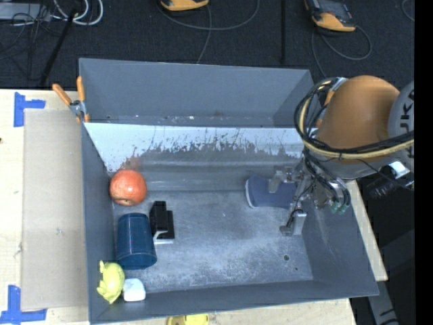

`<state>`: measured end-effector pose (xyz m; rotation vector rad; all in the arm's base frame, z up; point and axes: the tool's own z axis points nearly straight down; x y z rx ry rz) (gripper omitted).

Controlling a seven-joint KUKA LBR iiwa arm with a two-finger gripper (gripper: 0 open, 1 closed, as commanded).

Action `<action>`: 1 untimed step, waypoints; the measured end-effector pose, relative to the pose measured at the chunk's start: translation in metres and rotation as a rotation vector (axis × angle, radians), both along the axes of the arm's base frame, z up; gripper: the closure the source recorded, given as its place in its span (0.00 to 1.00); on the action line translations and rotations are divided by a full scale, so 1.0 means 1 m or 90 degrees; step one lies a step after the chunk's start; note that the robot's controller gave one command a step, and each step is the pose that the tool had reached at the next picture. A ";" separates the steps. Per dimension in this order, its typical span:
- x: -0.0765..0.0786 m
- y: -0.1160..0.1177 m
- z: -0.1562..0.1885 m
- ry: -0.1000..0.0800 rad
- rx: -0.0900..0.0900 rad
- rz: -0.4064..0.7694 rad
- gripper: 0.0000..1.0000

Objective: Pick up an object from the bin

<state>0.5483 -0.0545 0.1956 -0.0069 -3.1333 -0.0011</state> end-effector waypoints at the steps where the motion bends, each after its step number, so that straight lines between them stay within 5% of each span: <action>1: 0.002 0.000 0.005 -0.005 0.000 0.001 0.00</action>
Offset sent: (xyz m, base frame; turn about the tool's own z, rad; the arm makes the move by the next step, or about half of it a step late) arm 0.0725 0.0367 -0.0367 -0.0716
